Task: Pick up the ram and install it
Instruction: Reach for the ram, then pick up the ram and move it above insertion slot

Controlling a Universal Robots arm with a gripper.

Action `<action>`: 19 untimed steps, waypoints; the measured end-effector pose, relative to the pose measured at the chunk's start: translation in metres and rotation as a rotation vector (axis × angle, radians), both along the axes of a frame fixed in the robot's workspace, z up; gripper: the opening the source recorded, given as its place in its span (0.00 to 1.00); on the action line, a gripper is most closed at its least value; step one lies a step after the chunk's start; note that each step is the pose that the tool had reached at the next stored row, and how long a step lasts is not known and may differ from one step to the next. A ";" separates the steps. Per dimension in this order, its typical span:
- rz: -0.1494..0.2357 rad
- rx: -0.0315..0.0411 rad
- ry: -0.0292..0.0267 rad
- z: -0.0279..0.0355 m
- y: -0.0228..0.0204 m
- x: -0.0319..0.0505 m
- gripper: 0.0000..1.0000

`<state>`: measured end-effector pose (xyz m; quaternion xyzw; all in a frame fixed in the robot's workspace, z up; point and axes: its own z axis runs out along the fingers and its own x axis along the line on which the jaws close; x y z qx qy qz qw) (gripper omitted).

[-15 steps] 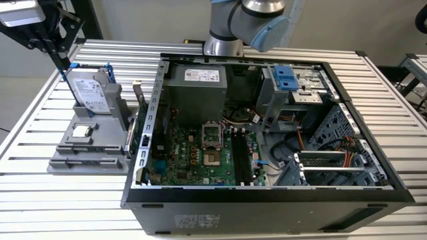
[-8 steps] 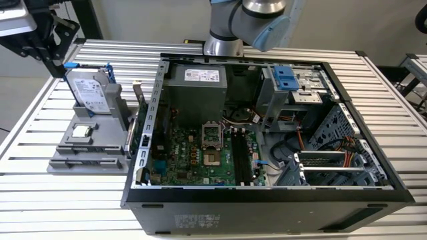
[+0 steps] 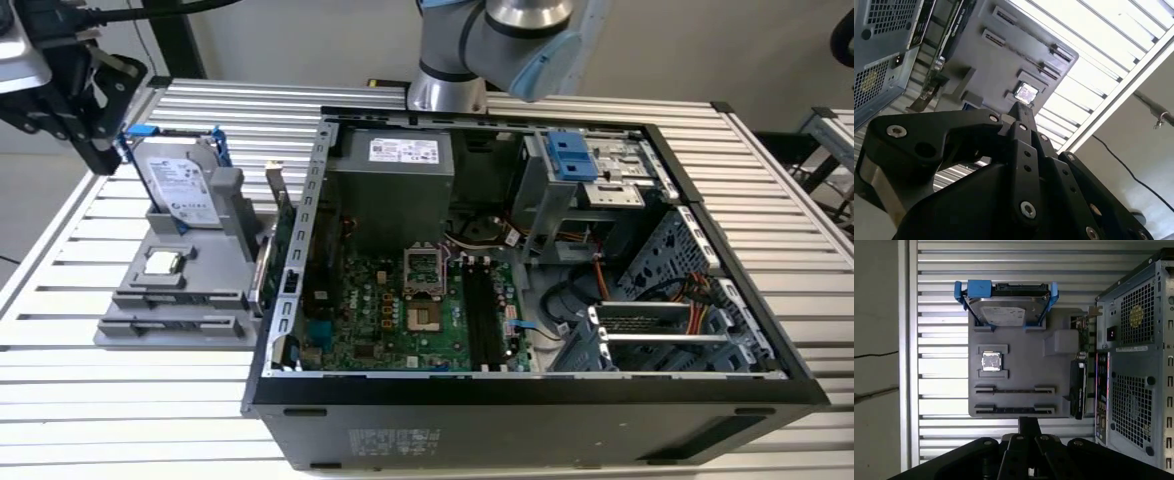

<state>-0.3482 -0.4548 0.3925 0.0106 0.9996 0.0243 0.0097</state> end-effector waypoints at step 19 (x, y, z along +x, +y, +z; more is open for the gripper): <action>0.025 0.0000 0.0000 -0.0001 -0.0189 0.0000 0.00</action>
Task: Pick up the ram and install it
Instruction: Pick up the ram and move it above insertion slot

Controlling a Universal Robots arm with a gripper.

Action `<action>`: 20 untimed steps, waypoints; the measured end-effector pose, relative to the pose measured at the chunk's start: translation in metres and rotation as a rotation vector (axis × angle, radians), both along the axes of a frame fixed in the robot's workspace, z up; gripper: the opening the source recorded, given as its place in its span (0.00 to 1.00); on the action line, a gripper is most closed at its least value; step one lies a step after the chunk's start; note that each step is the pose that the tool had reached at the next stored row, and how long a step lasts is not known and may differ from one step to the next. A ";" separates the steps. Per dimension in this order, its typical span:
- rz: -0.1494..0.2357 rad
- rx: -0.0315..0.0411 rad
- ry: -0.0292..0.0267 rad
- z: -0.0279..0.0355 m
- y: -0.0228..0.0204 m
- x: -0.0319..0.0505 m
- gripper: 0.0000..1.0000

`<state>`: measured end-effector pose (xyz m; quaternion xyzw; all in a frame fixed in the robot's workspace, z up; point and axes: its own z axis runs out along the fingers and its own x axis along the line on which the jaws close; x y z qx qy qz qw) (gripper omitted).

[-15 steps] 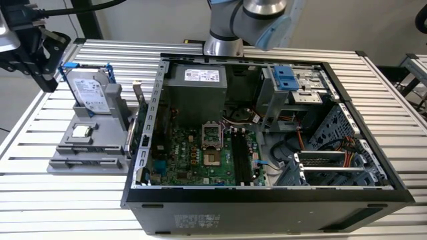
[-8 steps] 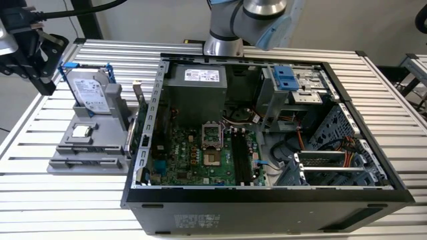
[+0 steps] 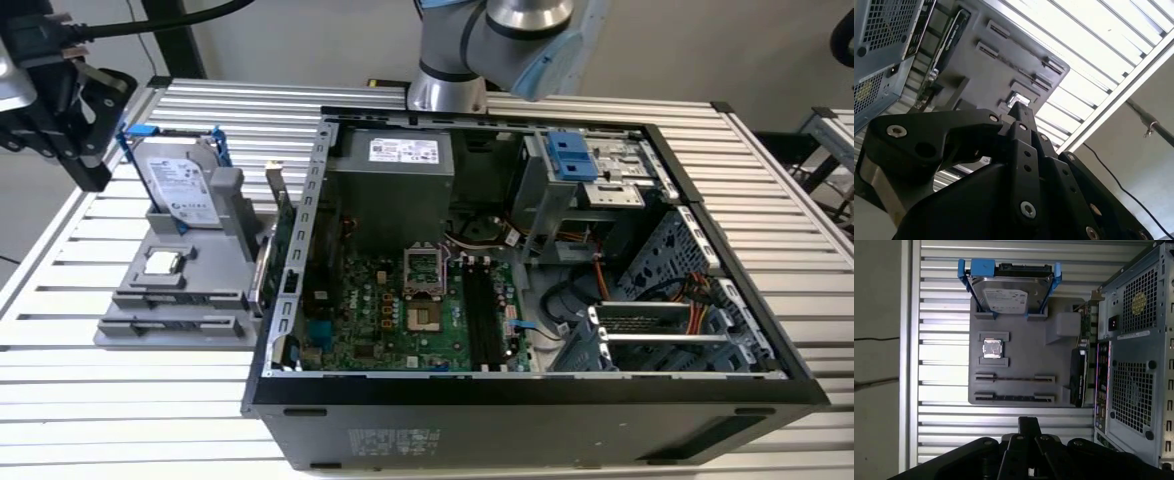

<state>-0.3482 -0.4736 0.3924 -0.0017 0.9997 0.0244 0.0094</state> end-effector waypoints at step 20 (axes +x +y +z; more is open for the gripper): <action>0.000 0.0001 -0.0001 0.0000 -0.0035 0.0000 0.00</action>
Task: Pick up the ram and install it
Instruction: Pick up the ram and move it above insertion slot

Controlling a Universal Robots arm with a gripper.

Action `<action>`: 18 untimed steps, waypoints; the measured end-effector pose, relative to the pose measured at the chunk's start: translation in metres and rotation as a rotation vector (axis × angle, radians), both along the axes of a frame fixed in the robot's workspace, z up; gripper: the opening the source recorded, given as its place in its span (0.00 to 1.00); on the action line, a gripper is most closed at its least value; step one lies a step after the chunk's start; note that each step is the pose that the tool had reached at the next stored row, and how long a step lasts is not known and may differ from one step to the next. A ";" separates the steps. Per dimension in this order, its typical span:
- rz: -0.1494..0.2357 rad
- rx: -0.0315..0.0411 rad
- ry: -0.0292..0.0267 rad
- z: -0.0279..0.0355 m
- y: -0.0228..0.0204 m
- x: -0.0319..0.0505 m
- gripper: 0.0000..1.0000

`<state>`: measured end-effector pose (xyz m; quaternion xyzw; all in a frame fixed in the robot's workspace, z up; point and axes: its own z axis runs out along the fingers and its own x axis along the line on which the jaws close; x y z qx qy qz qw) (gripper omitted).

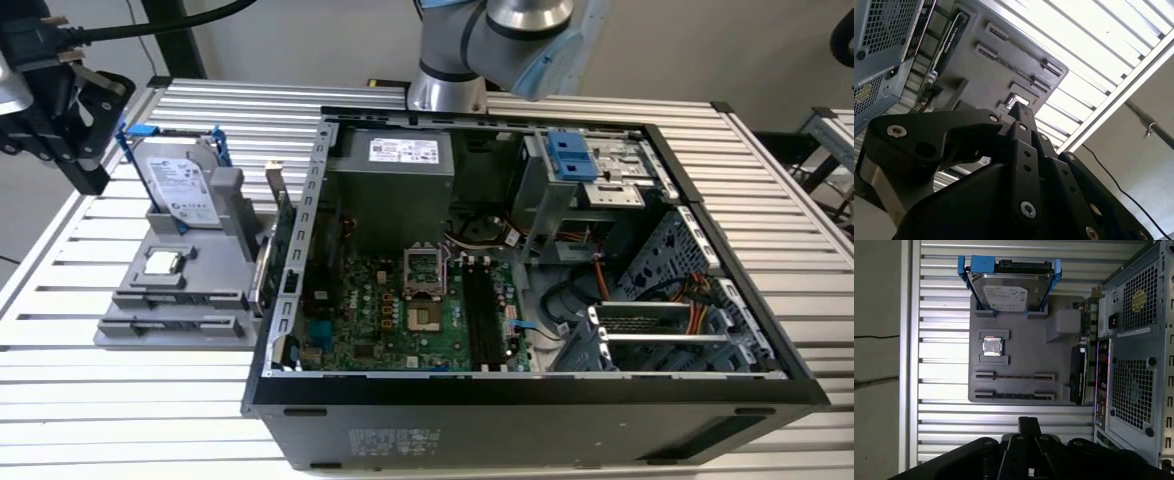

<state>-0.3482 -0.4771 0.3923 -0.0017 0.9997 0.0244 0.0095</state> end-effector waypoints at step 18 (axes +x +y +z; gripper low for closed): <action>0.092 0.0001 -0.0001 0.0012 0.0000 0.0000 0.00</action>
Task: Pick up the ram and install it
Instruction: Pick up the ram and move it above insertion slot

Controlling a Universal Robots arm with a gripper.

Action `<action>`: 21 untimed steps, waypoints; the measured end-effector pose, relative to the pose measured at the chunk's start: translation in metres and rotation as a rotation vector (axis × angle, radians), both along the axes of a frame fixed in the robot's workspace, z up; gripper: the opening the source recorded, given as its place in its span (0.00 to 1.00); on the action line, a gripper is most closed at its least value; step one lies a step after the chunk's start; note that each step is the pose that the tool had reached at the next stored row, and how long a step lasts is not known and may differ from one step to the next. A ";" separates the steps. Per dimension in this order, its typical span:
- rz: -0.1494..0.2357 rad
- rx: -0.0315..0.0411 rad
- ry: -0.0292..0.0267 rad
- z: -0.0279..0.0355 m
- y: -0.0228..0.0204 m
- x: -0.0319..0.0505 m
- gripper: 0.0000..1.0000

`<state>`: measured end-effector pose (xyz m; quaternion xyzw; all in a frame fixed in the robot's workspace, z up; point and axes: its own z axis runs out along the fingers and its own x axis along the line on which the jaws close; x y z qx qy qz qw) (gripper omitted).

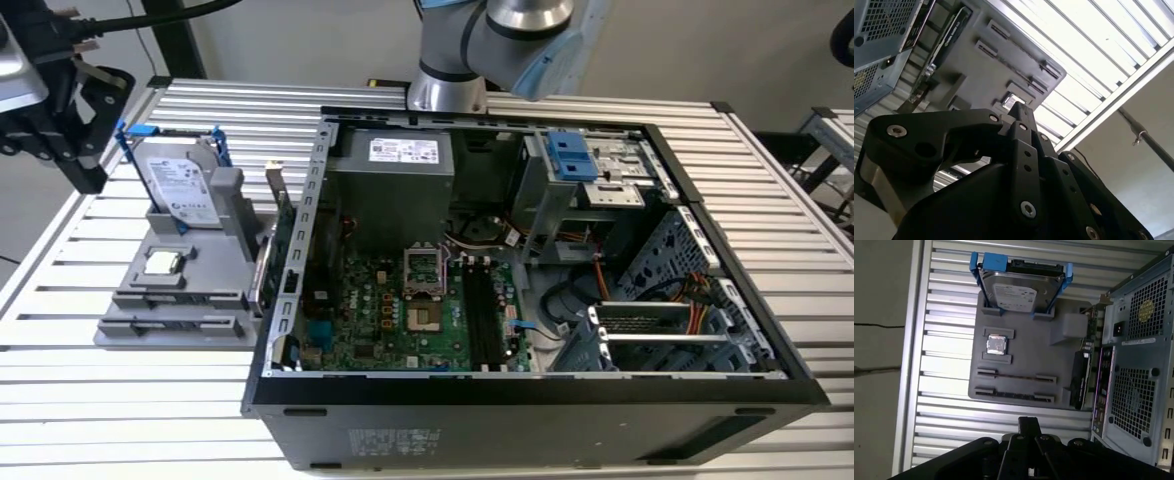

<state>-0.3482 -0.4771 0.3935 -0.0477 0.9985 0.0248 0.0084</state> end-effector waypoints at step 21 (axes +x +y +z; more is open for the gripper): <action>0.192 -0.0001 0.0001 0.0016 0.0000 0.0000 0.00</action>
